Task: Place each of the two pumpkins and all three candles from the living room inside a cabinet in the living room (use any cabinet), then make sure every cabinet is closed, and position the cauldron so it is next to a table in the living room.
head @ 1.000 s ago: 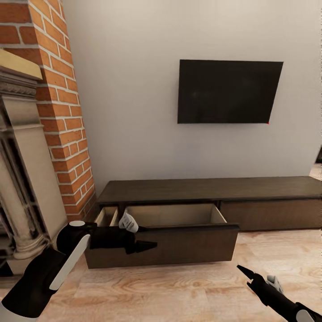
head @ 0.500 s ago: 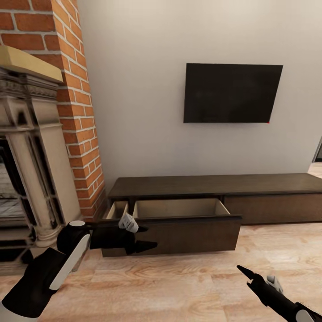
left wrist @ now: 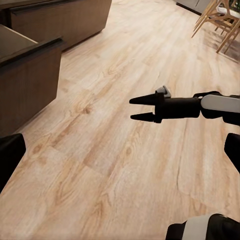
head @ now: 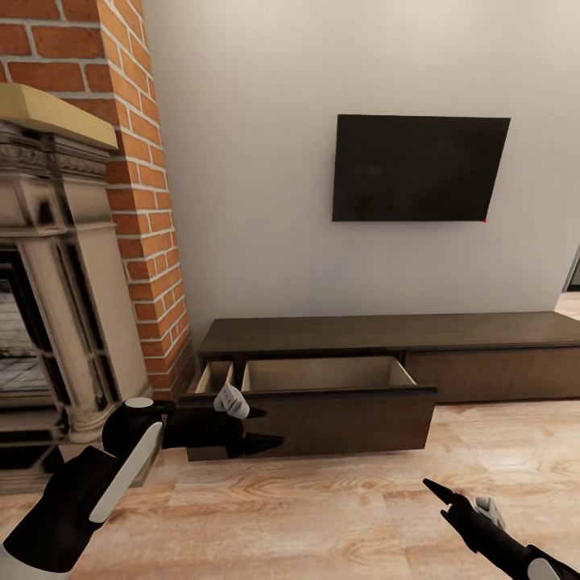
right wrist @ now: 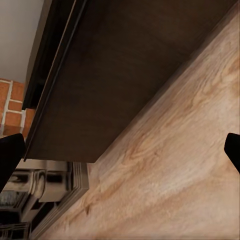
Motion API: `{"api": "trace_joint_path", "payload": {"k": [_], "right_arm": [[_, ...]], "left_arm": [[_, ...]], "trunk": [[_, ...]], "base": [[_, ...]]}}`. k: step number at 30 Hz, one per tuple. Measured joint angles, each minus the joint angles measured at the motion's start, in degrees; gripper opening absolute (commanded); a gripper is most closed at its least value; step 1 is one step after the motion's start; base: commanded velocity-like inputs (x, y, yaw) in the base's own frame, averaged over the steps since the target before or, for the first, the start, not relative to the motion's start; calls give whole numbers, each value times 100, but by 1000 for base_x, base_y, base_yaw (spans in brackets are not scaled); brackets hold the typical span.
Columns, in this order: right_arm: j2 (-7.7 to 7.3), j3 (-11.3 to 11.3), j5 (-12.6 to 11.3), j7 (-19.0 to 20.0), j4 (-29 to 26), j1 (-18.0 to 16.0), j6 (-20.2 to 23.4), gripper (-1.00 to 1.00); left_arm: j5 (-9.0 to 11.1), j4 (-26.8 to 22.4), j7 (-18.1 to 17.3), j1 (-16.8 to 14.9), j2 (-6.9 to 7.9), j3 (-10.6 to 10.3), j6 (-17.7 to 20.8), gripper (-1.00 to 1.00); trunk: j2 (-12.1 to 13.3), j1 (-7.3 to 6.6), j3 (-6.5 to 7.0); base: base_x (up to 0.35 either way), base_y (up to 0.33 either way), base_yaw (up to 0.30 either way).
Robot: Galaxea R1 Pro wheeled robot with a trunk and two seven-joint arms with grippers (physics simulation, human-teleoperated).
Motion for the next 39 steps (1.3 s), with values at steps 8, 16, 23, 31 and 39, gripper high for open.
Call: {"api": "trace_joint_path", "payload": {"k": [8, 16, 23, 31, 39], "right_arm": [[56, 22, 2, -134, -5, 0, -1, 100], [72, 24, 2, -146, 4, -2, -281, 100], [60, 9, -3, -167, 4, -2, -310, 100], [65, 15, 3, -184, 1, -2, -288, 100], [111, 32, -5, -460, -4, -2, -308, 100]], "left_arm": [[-1, 2, 1, -1, 5, 5, 5, 100], [-2, -1, 4, -2, 7, 7, 9, 100], [-2, -1, -1, 0, 6, 8, 4, 100], [0, 0, 3, 0, -12, 8, 16, 100], [-1, 0, 5, 0, -23, 8, 46, 100]], "trunk": [[0, 0, 0], [0, 0, 16], [0, -1, 43], [0, 1, 53], [0, 3, 54]], "base": [[0, 75, 1], [2, 266, 175], [94, 240, 269], [-16, 39, 286], [-229, 77, 290]]}}
